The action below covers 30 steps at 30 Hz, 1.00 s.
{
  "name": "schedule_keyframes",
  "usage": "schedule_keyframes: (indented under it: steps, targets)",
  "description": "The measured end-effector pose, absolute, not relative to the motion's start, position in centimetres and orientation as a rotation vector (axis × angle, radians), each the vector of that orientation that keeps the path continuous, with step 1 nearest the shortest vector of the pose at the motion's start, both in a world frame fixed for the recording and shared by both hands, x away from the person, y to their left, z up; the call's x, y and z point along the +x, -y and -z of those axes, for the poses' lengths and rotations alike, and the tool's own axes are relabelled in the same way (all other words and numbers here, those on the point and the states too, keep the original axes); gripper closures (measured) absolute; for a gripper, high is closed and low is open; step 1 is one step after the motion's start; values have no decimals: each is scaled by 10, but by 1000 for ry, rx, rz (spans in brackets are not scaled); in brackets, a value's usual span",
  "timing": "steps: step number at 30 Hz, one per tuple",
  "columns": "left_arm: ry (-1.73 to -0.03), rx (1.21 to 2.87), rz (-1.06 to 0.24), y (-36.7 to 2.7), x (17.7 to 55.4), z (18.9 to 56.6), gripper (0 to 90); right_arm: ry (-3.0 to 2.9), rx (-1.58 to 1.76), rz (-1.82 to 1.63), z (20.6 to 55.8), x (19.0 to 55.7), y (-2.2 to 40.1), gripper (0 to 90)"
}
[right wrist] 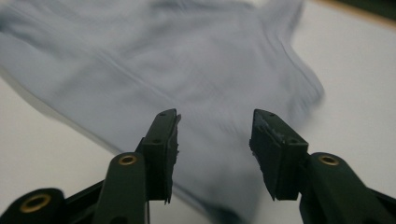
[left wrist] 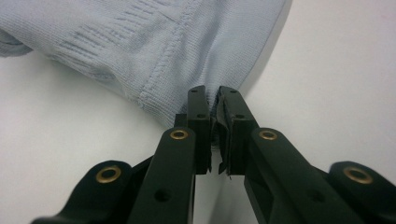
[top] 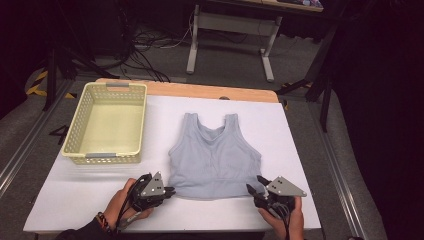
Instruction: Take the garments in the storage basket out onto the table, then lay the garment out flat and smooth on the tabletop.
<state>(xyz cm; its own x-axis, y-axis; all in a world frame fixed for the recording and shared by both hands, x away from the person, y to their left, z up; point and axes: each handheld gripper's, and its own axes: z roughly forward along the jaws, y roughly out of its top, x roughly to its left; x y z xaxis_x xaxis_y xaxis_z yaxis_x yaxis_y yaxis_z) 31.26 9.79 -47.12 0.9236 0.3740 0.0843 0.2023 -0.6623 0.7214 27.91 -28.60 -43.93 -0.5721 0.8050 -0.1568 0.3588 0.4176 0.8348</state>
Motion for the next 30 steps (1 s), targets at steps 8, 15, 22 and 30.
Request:
schedule_keyframes:
  steps: [8, 15, 22, 30]
  targets:
    - [-438, 2300, -323, -104, 308, 471, 840, -2179, 839, -1175, 438, 285, 248, 436]
    - [-442, 2265, -316, -112, 305, 468, 829, -2188, 803, -1154, 442, 286, 237, 408]
    - [-482, 2179, -343, -131, 300, 459, 708, -2181, 825, -1133, 444, 287, 246, 382]
    - [-555, 2103, -398, -151, 292, 457, 445, -2218, 819, -1198, 444, 284, 237, 365]
